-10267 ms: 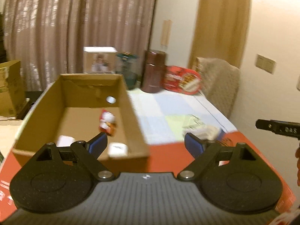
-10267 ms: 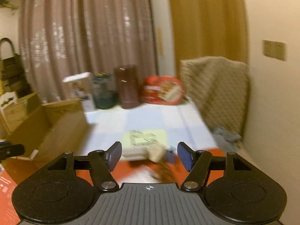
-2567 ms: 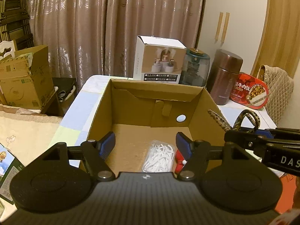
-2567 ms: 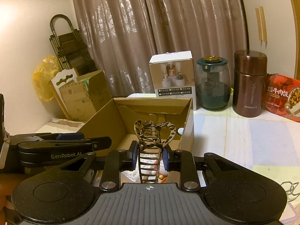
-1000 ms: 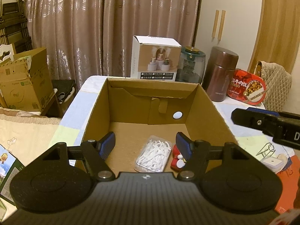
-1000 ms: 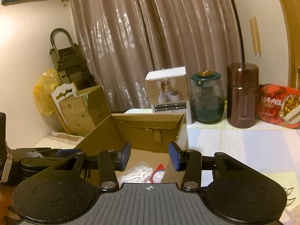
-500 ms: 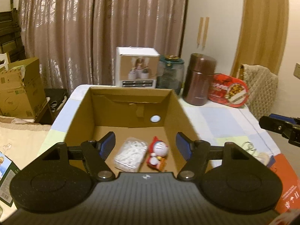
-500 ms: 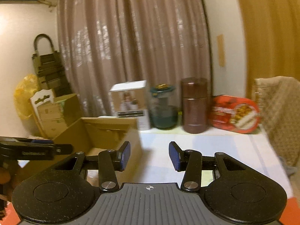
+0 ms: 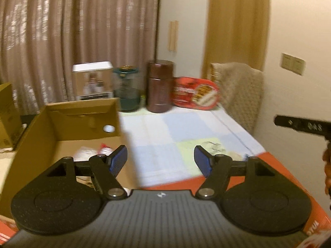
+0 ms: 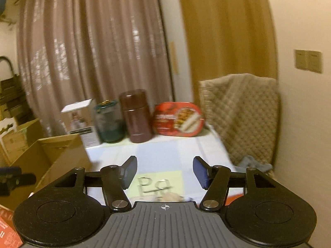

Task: Organize rigid objects
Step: 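Move both tools back over the orange mat, then grasp the black binder clip with the right tool while the left tool grasps the white square plug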

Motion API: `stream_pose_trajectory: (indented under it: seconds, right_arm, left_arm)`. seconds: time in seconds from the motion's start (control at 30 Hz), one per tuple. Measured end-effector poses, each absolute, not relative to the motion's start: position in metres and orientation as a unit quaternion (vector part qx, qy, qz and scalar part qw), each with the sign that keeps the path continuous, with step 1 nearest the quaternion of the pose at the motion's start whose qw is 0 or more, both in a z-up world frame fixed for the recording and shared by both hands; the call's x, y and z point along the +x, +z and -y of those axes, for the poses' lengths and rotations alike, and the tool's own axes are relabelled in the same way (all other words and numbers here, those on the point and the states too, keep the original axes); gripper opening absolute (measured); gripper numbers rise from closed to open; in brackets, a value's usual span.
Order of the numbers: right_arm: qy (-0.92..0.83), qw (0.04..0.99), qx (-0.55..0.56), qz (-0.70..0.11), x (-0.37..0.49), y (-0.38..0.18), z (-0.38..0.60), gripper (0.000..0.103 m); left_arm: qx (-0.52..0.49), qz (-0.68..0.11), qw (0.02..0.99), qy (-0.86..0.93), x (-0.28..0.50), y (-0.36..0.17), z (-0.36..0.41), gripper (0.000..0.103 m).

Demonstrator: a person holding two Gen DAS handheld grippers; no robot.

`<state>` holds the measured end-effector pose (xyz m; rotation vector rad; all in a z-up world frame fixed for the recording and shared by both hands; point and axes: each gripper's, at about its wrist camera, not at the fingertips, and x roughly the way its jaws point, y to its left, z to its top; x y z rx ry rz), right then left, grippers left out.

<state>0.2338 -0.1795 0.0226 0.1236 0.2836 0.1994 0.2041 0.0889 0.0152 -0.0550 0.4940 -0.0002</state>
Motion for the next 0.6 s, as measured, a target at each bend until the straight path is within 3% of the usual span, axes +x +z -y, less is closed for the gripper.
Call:
stream_pose_trajectory:
  seconds: [0.3,0.6]
  right_arm:
    - [0.073,0.979,0.043,-0.185,0.238,0.003,0.217,0.061]
    - [0.107,0.957,0.016,-0.269,0.273,-0.04,0.221,0.061]
  left_arm:
    - [-0.003,-0.281,0.958,-0.061,0.212,-0.028,-0.021,0.068]
    - [0.005,-0.311,0.949,-0.053,0.229,-0.07,-0.004,0.07]
